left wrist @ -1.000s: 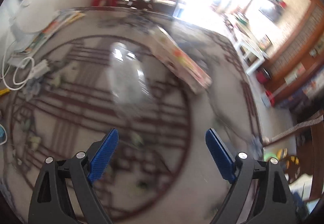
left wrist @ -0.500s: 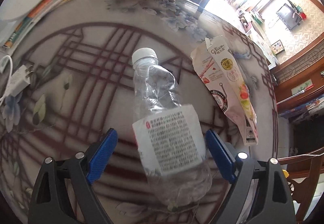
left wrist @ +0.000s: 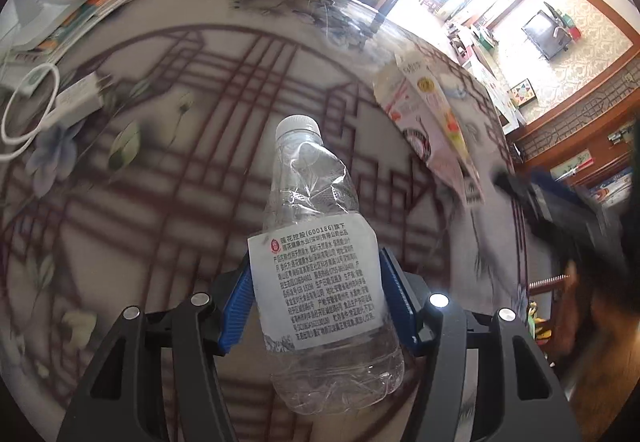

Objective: Collect trash
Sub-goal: 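Grasp the clear water bottle with the left tool while the right tool grasps the pink strawberry box, then carry the water bottle and strawberry box in both tools over the red bin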

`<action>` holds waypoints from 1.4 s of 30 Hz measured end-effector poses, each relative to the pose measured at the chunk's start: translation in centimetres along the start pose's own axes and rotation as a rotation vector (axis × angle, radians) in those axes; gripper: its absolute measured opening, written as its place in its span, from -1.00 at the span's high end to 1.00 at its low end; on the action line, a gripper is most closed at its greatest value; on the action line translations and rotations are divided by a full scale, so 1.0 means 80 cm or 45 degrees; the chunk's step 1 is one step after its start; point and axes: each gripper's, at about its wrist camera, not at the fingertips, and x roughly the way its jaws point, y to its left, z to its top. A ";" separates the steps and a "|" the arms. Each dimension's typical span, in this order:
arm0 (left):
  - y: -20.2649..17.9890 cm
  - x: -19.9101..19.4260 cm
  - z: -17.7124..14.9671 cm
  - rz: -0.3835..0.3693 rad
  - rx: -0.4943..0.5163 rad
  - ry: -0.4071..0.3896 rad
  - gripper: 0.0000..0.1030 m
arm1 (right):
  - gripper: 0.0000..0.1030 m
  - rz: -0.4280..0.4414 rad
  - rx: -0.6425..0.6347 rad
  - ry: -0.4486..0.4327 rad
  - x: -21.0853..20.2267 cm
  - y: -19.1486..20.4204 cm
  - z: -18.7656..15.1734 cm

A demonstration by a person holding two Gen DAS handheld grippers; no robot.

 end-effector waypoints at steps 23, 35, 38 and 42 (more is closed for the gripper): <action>0.015 0.016 -0.019 0.000 -0.016 0.033 -0.11 | 0.38 0.162 -0.170 0.077 0.043 0.039 0.035; -0.008 -0.034 -0.043 -0.043 0.068 -0.029 -0.04 | 0.38 0.180 0.048 0.048 -0.101 0.052 -0.106; -0.018 -0.052 -0.054 -0.055 0.103 -0.051 -0.04 | 0.37 0.171 0.125 0.051 -0.122 0.054 -0.132; -0.031 -0.069 -0.062 -0.070 0.152 -0.076 -0.04 | 0.37 0.148 0.236 0.038 -0.143 0.050 -0.155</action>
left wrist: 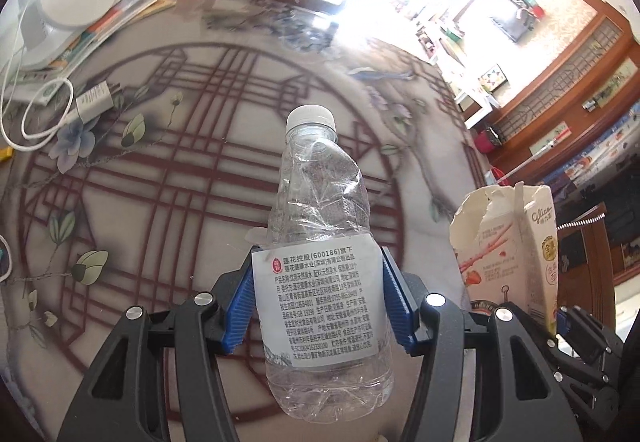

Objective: Collect trash
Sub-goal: 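Carry the water bottle and strawberry box in both tools over the red bin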

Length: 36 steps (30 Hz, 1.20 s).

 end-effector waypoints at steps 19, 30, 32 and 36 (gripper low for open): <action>-0.051 -0.039 -0.036 -0.051 0.201 -0.010 -0.04 | 0.37 -0.115 0.220 -0.119 -0.067 -0.038 -0.047; -0.063 -0.042 -0.046 -0.071 0.271 0.021 -0.04 | 0.37 -0.145 0.293 -0.128 -0.071 -0.044 -0.060; -0.064 -0.042 -0.047 -0.072 0.276 0.023 -0.04 | 0.37 -0.151 0.303 -0.129 -0.073 -0.046 -0.061; -0.062 -0.041 -0.049 -0.069 0.279 0.031 -0.04 | 0.37 -0.161 0.319 -0.127 -0.075 -0.049 -0.065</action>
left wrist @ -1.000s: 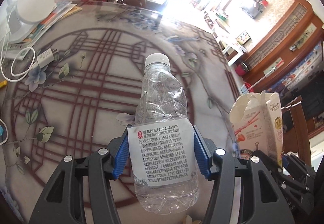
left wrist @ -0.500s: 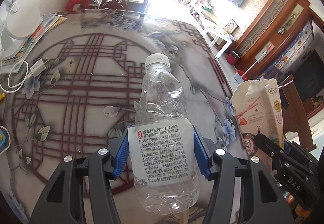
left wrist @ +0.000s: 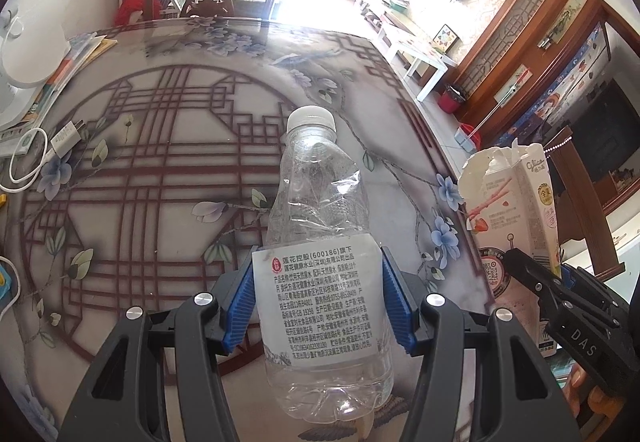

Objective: Collect trash
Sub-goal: 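Carry the water bottle and strawberry box in both tools over the red bin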

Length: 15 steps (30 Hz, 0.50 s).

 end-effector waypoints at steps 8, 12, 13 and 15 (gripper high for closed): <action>0.001 -0.002 -0.004 0.009 -0.002 0.004 -0.04 | 0.37 -0.005 0.019 0.008 -0.001 0.000 -0.003; 0.000 -0.003 -0.006 0.008 0.001 0.002 -0.04 | 0.37 -0.004 0.015 0.006 -0.002 0.002 -0.004; 0.000 -0.003 -0.006 0.009 0.001 0.002 -0.04 | 0.37 -0.003 0.013 0.005 -0.003 0.002 -0.005; 0.000 -0.003 -0.006 0.011 0.002 0.002 -0.04 | 0.37 -0.001 0.014 0.004 -0.003 0.002 -0.005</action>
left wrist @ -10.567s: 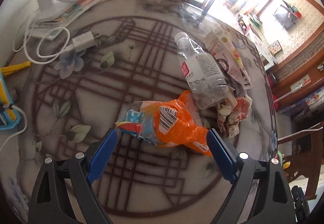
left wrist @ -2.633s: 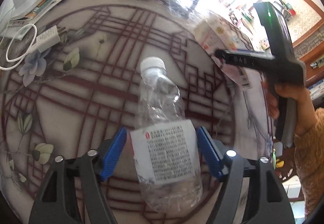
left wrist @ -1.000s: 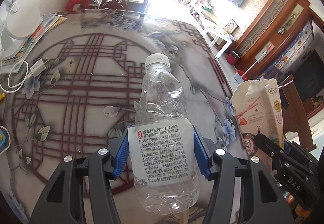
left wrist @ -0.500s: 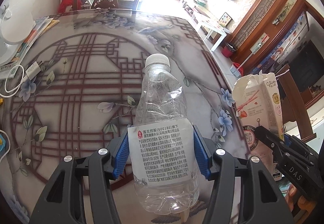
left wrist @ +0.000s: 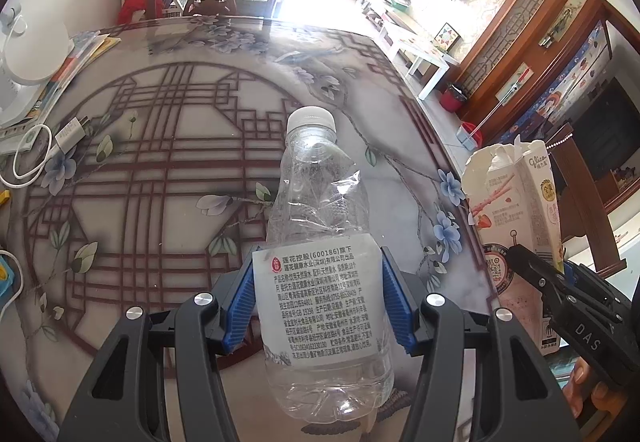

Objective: Collect trash
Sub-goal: 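Carry the water bottle and strawberry box in both tools over the red bin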

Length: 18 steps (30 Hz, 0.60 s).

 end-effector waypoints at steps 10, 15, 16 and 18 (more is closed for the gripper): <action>-0.003 -0.001 -0.001 0.002 0.010 0.000 -0.04 | 0.37 -0.002 0.015 -0.002 -0.005 -0.006 -0.004; -0.014 -0.002 -0.003 0.003 0.034 0.002 -0.04 | 0.37 -0.005 0.027 -0.005 -0.009 -0.015 -0.008; -0.017 -0.002 -0.004 0.004 0.038 0.003 -0.04 | 0.37 -0.006 0.029 -0.005 -0.009 -0.017 -0.008; -0.021 -0.003 -0.005 0.004 0.043 0.000 -0.04 | 0.37 -0.009 0.035 -0.007 -0.011 -0.022 -0.010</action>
